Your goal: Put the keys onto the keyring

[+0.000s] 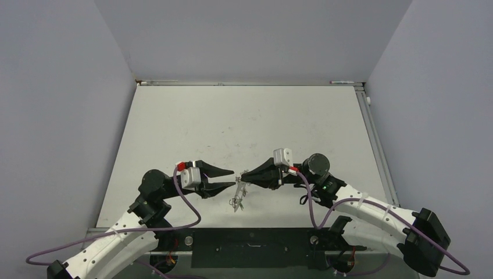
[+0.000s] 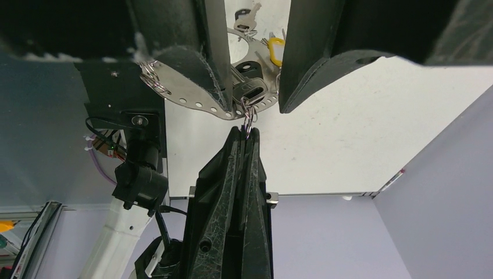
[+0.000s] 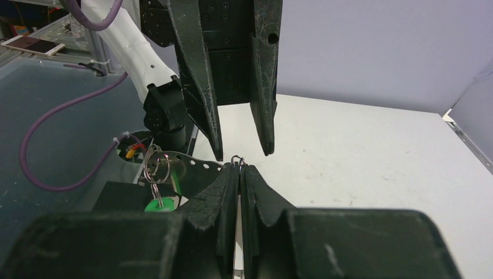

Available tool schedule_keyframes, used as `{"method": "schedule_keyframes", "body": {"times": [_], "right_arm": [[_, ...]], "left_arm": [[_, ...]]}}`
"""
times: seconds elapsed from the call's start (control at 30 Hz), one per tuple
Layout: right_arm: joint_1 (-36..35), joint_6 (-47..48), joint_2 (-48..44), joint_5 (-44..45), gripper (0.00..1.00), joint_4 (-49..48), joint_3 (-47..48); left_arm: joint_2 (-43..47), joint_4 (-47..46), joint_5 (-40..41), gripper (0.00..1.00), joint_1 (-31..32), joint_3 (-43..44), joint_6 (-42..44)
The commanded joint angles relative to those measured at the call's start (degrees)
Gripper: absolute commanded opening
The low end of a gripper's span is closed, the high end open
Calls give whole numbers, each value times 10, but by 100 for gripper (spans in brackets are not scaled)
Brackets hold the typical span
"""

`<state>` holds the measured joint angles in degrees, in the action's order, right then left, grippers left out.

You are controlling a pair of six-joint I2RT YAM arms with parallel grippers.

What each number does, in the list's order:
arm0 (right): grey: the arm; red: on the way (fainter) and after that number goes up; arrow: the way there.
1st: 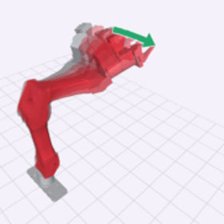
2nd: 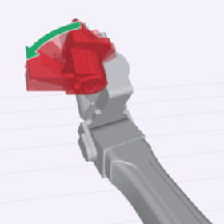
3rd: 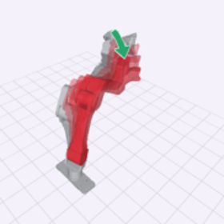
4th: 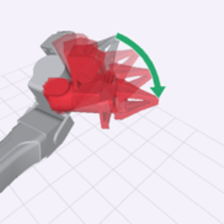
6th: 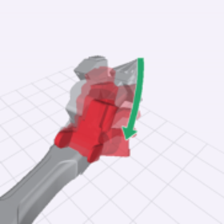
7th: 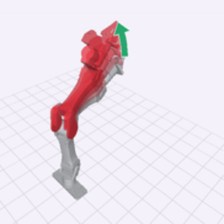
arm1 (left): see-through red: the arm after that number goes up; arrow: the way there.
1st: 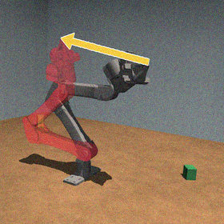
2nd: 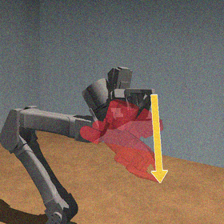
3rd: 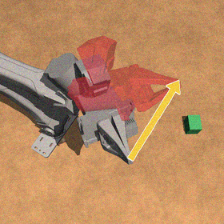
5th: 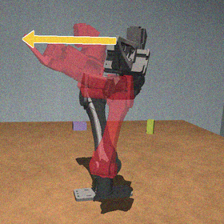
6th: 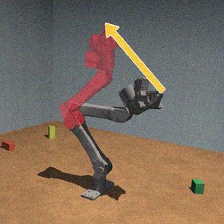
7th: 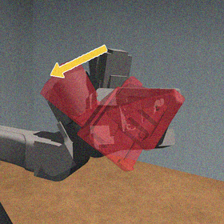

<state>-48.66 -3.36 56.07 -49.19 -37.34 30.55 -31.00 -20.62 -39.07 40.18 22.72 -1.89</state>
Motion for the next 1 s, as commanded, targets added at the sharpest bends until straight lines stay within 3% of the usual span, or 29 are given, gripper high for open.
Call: {"method": "schedule_keyframes", "body": {"times": [0.0, 0.3, 0.47, 0.97], "right_arm": [[3, -14, 7, -27, 5, -81, 11], [3, -19, -1, -10, 5, -92, 7], [4, -23, -3, -12, 5, -97, 4], [4, -31, -11, 2, 5, -117, -4]], "left_arm": [[-6, -33, -11, 30, 7, 2, -11], [-8, -11, 0, 24, 16, 5, 5], [-16, 8, 15, 1, 23, 11, 15], [-15, 18, 25, 0, 33, 12, 16]]}}
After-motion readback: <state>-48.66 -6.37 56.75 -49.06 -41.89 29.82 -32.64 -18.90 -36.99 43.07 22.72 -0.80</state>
